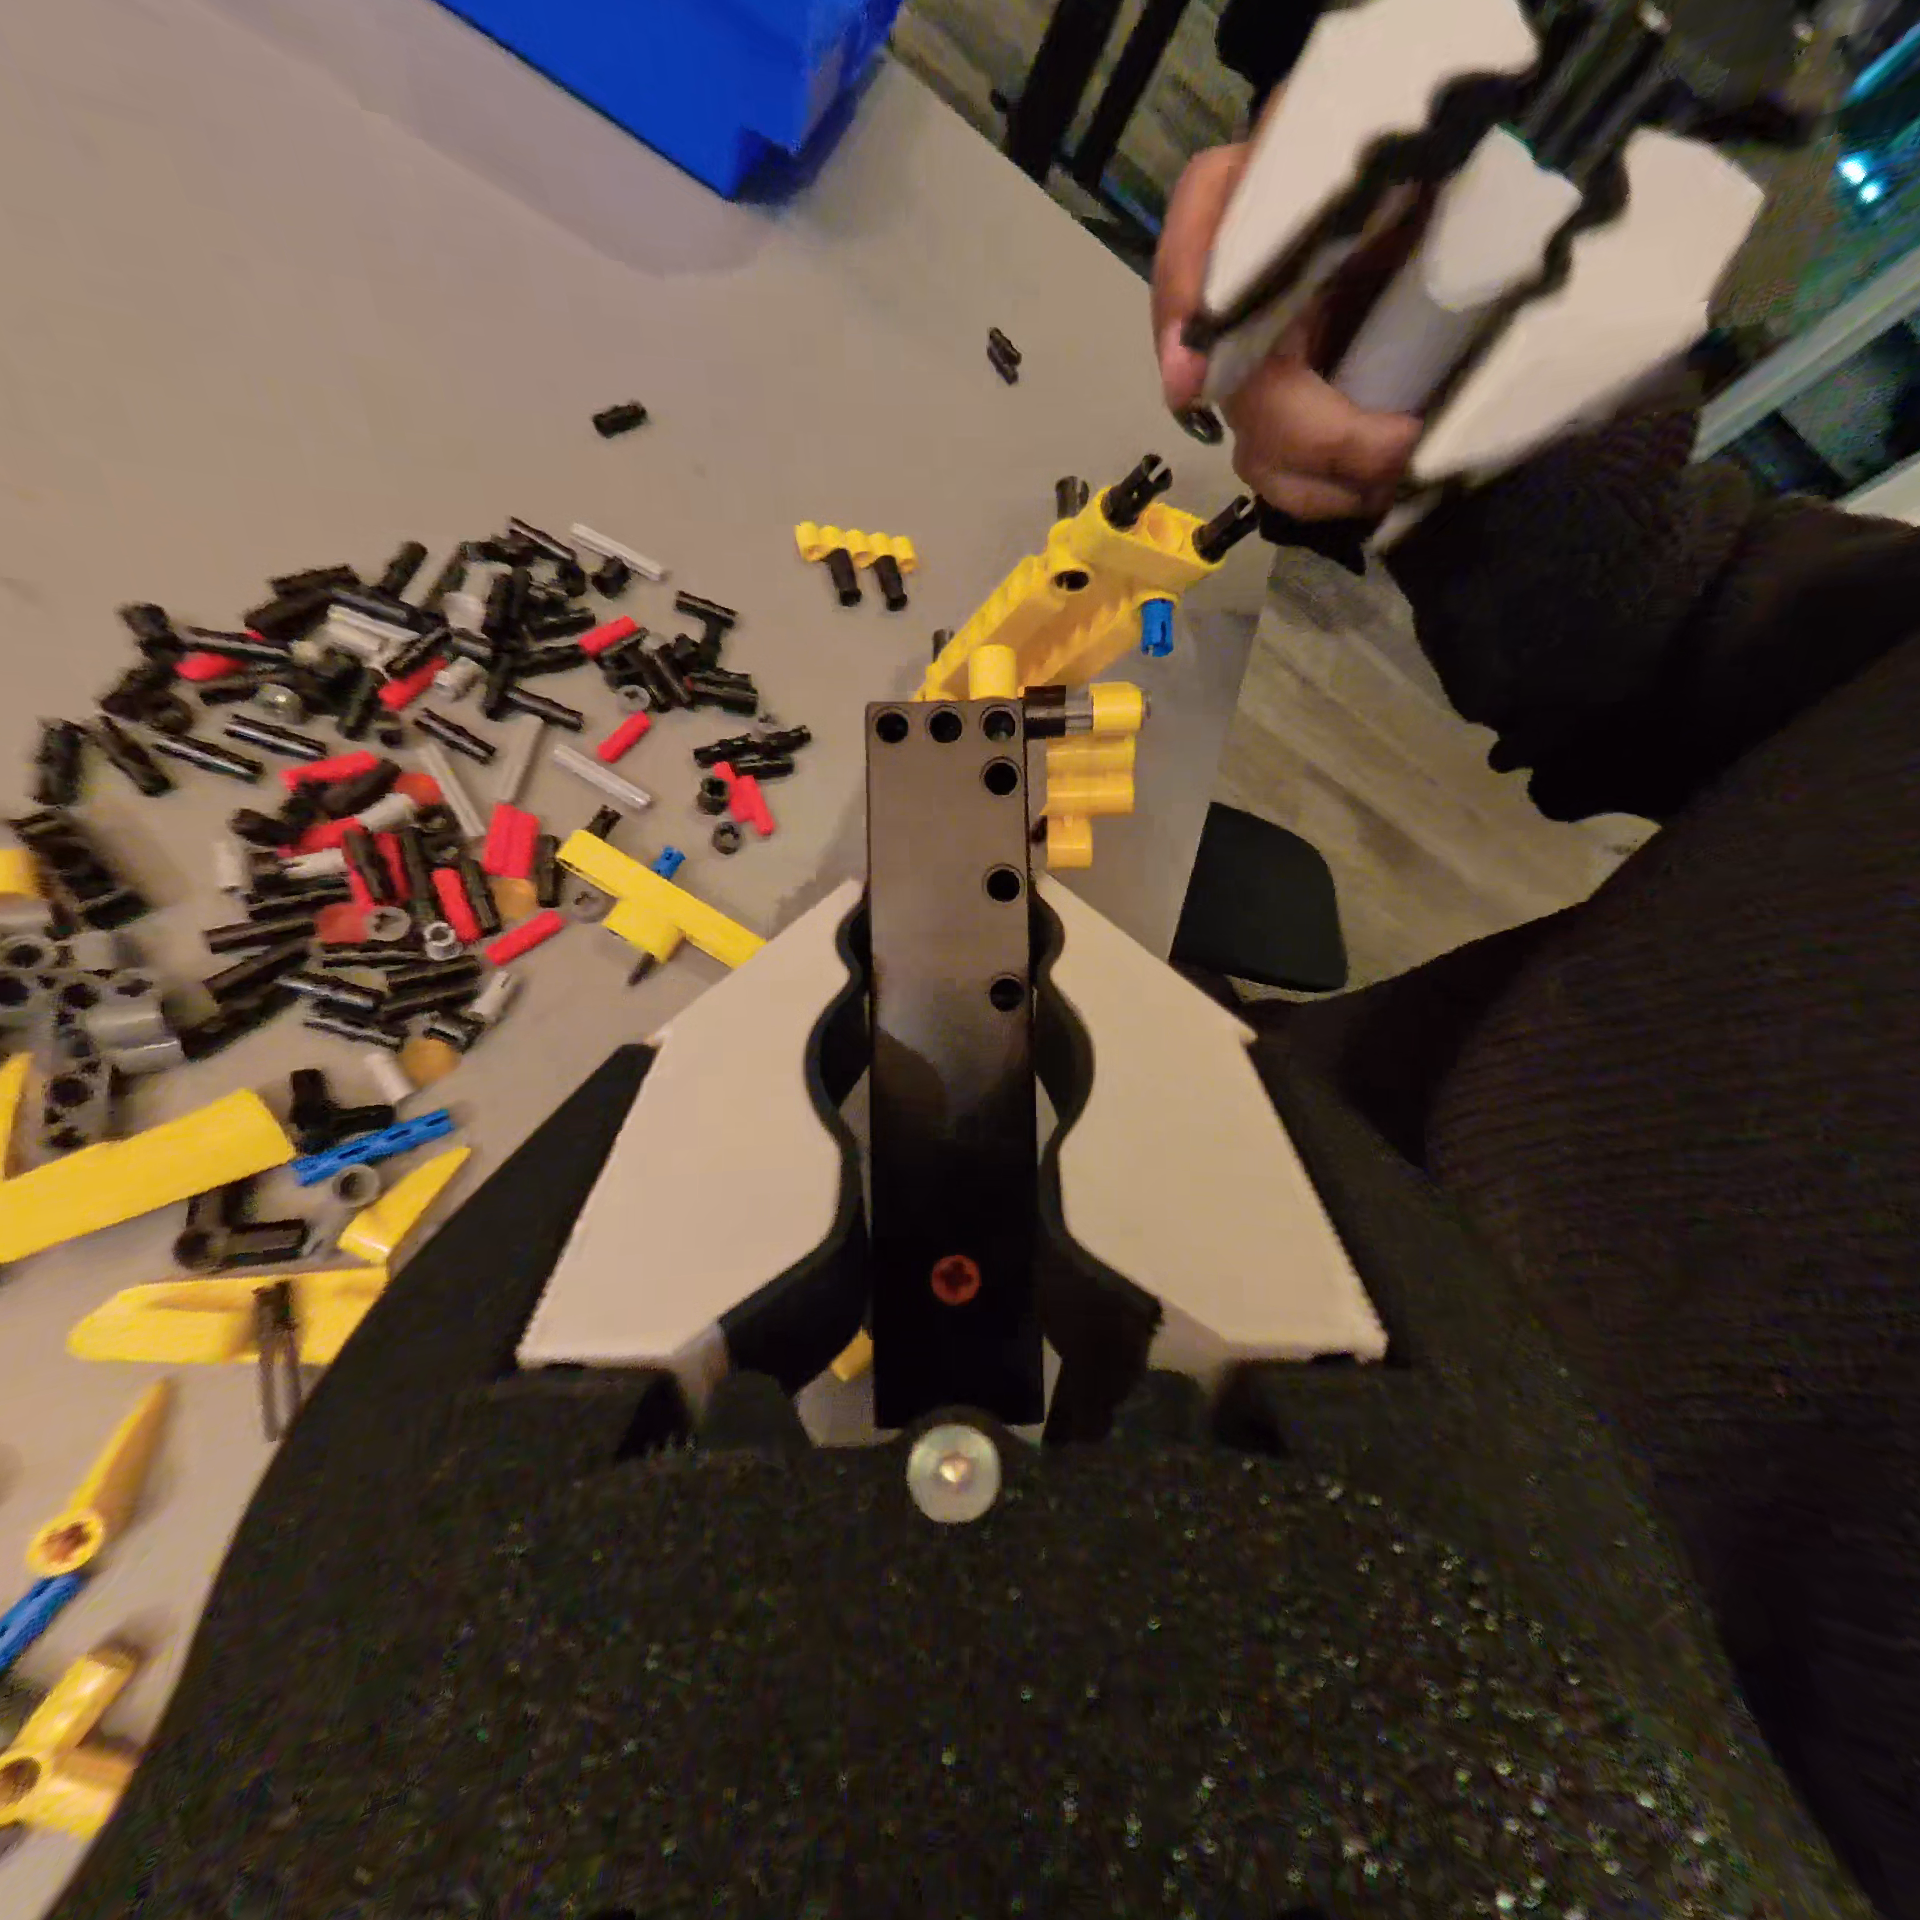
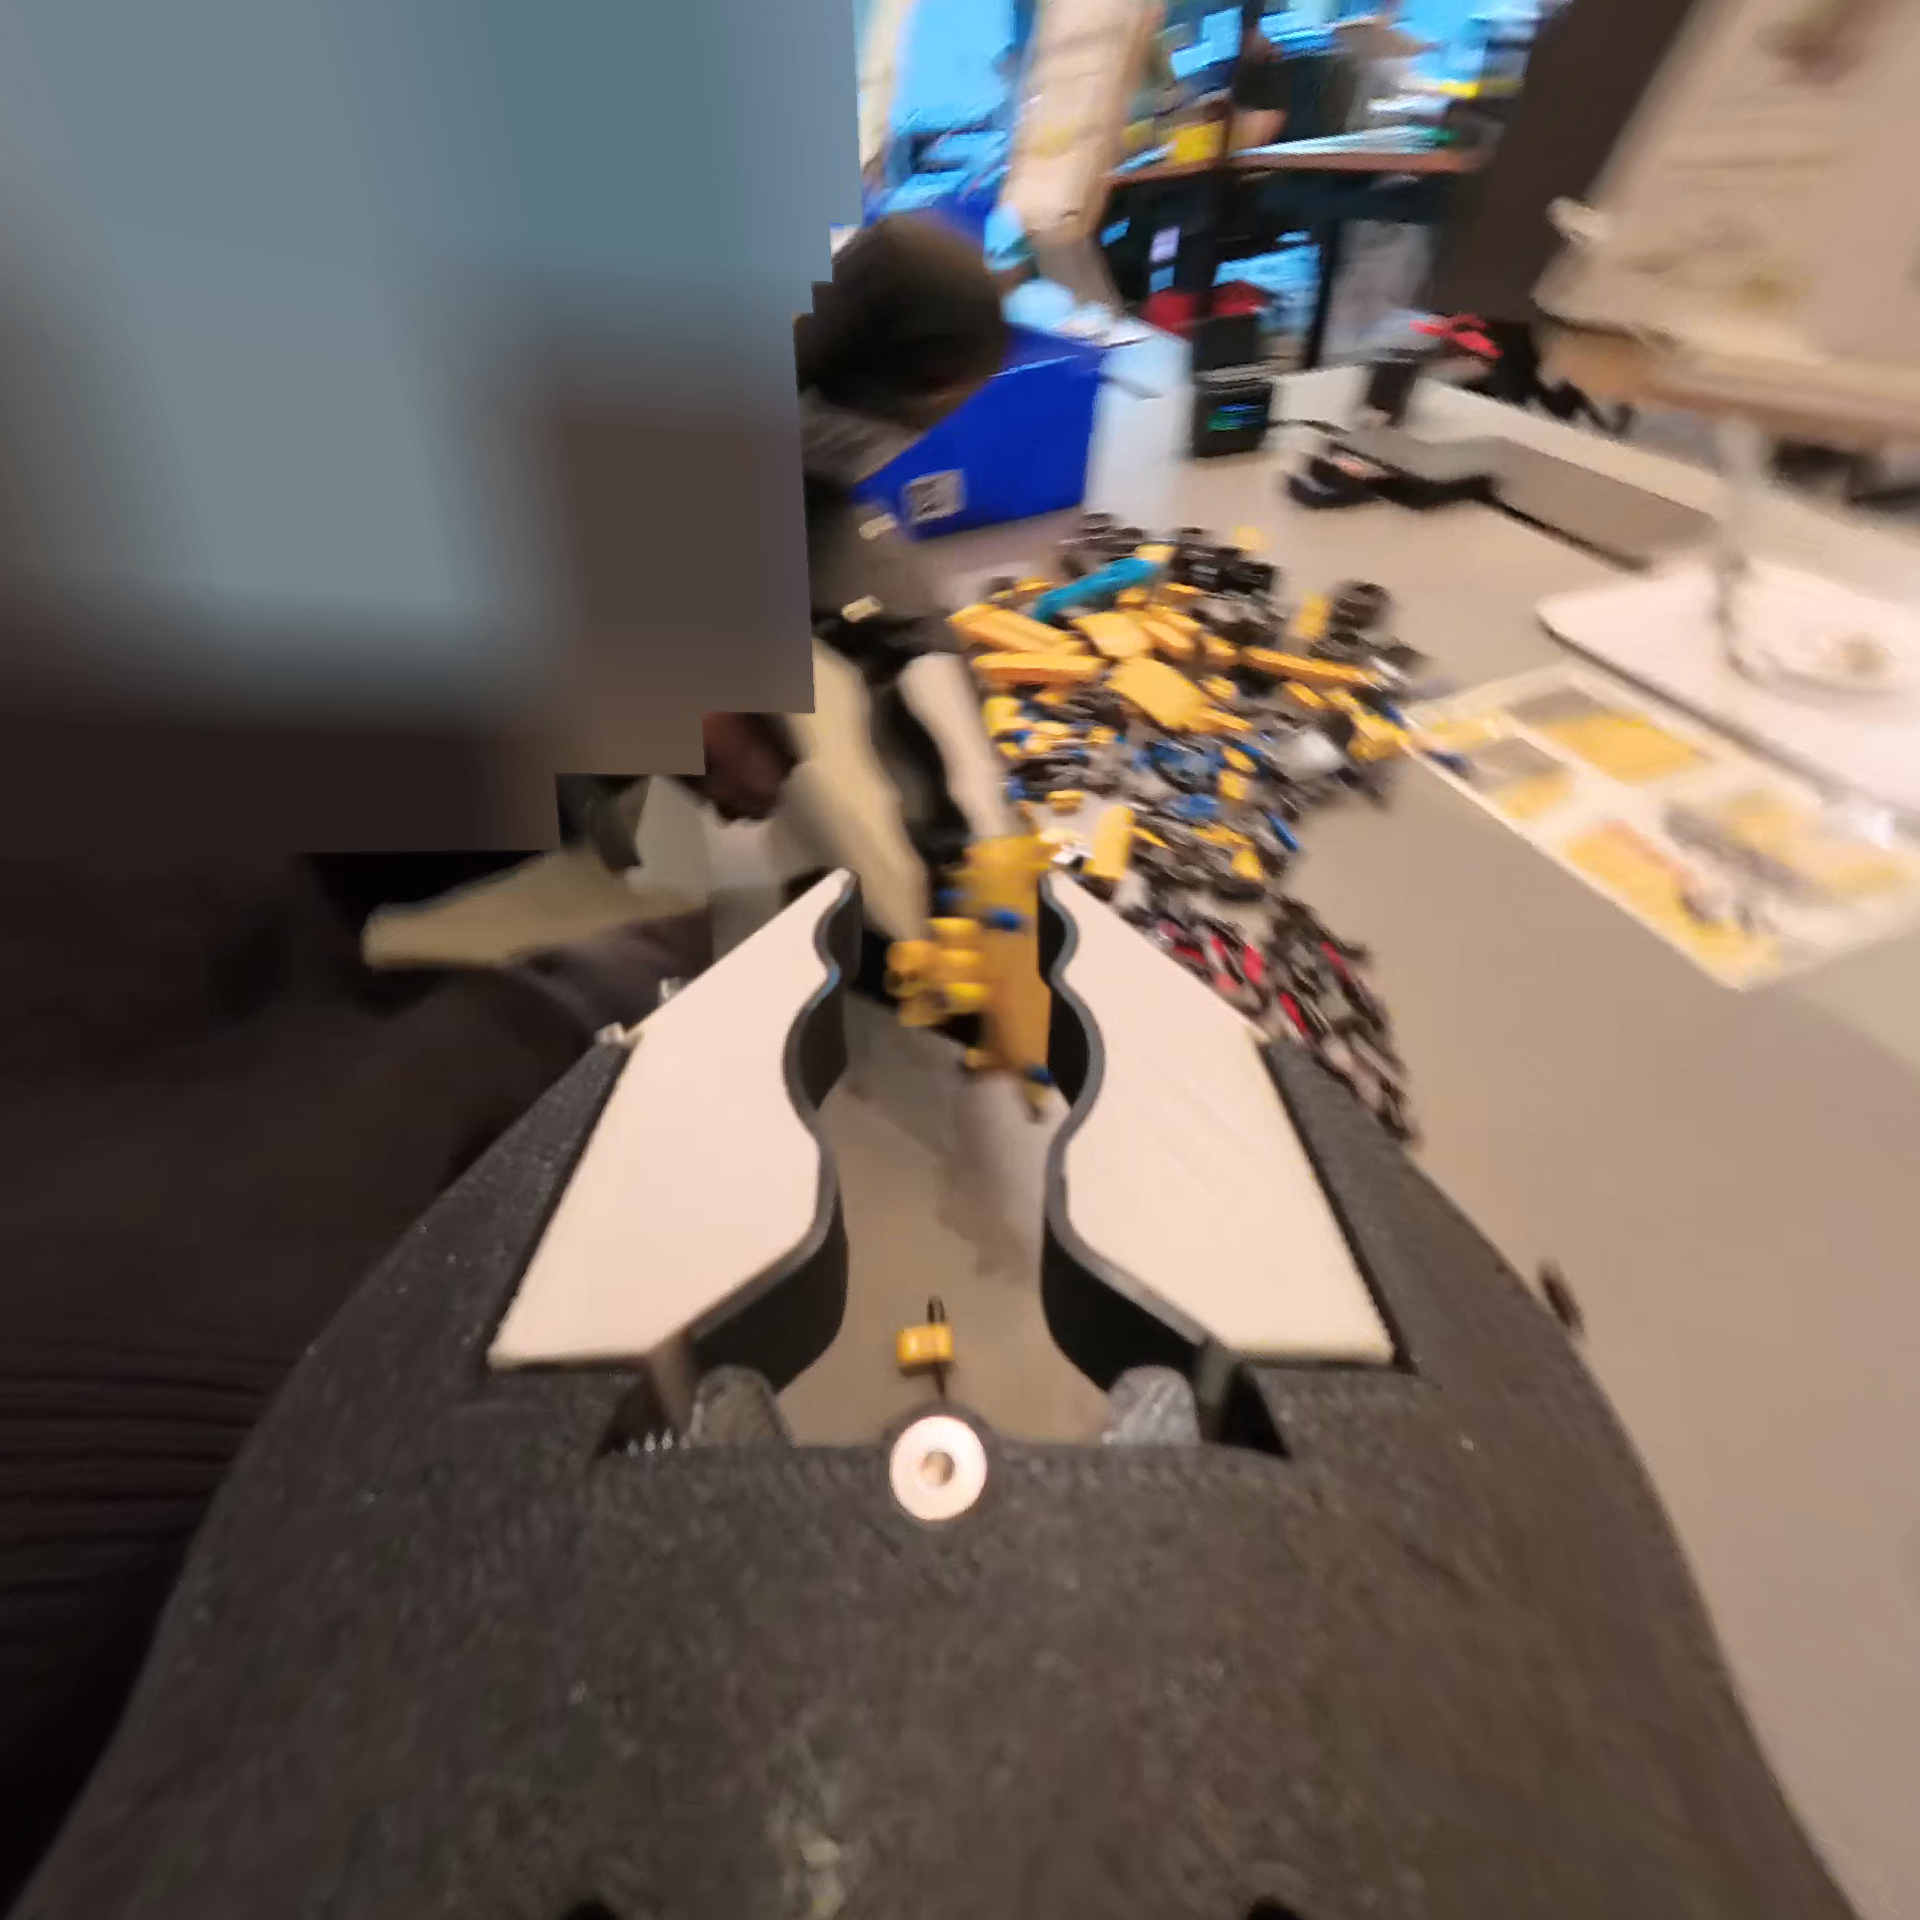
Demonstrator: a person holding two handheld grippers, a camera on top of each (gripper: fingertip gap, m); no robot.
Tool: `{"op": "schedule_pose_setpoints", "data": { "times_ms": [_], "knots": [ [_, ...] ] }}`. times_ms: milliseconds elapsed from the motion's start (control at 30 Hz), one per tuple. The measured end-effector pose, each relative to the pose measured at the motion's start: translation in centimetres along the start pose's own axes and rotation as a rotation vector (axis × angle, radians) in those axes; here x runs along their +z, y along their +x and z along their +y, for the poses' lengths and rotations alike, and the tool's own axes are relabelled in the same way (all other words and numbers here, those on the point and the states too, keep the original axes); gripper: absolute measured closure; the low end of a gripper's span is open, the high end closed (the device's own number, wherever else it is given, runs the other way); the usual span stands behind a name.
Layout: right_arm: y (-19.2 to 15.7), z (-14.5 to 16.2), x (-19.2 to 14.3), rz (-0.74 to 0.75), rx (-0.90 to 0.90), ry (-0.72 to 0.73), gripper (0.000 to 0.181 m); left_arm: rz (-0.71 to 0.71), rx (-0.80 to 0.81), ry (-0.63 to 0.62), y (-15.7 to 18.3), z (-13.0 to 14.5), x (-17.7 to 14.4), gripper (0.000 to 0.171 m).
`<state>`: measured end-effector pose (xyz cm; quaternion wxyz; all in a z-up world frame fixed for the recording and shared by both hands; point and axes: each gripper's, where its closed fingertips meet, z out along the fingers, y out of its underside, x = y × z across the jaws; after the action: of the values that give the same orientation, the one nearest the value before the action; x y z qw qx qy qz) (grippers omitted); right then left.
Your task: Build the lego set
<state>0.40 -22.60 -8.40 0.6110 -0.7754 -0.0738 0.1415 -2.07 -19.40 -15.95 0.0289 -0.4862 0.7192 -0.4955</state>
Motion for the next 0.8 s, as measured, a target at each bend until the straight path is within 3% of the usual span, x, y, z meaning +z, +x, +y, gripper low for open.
{"op": "schedule_pose_setpoints", "data": {
  "times_ms": [167, 367, 600, 800],
  "knots": [
    [3.0, 0.1, -1.0, -0.117, 0.352, 0.041, 0.149, 0.128, -0.042, -0.073, 1.3, -0.2, 1.3, 0.146],
    [3.4, 1.2, -0.3, -0.354, 0.520, -0.138, 0.161, 0.267, -0.054, -0.219, 2.7, 0.3, 2.9, 0.146],
    [1.2, 5.0, 0.6, -0.522, 0.506, -0.431, 0.166, 0.328, 0.030, -0.292, 3.0, 1.0, 3.8, 0.146],
    [0.7, 6.1, 0.6, -0.610, 0.487, -0.505, 0.167, 0.344, 0.013, -0.288, 1.9, 0.9, 4.4, 0.146]
  ]
}}
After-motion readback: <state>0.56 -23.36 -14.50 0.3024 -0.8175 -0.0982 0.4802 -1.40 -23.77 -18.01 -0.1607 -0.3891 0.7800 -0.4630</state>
